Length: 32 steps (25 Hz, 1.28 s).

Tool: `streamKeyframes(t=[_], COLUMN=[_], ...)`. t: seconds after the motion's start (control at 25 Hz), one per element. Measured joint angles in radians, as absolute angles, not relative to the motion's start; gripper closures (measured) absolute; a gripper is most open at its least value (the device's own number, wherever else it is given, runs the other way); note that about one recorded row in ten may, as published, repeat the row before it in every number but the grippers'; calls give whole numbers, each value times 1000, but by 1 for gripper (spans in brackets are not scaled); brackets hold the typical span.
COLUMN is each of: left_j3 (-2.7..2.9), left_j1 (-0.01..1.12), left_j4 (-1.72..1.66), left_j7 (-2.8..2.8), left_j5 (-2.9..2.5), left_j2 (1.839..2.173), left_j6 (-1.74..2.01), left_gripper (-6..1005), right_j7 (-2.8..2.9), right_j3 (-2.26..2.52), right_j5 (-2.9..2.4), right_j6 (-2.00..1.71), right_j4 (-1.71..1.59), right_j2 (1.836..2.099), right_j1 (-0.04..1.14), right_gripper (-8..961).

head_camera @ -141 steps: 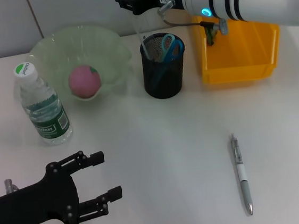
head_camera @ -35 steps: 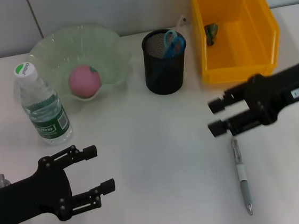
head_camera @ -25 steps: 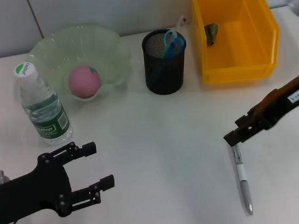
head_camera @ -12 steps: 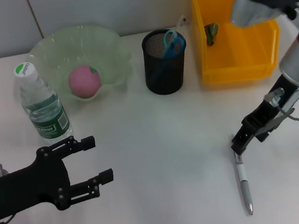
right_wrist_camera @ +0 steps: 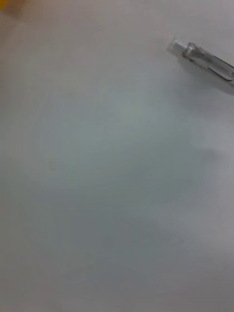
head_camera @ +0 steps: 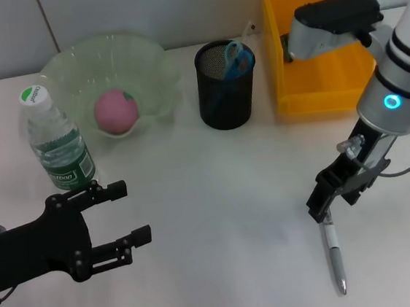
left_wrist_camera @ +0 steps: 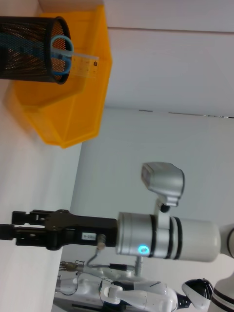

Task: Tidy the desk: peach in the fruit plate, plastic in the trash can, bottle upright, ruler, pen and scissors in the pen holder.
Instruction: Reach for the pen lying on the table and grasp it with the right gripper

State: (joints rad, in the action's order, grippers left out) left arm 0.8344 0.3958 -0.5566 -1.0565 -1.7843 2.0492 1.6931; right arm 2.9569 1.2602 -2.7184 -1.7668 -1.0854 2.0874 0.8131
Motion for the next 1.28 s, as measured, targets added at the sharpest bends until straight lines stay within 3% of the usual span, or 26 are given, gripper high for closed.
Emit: streamKeyframes(t=[1.28], left_j3=[845], left_j1=[408], left_j4=[-557], left_j7=[-1050], left_j5=[-1789], left_j2=[2042], left_j6=[1703], left_gripper=[199], right_j7=[2954], right_j3=[1286], right_j5=[-2738], right_j6=[-1620], right_j4=[-873], right_j2=[2081], right_j1=[889], right_gripper=[287])
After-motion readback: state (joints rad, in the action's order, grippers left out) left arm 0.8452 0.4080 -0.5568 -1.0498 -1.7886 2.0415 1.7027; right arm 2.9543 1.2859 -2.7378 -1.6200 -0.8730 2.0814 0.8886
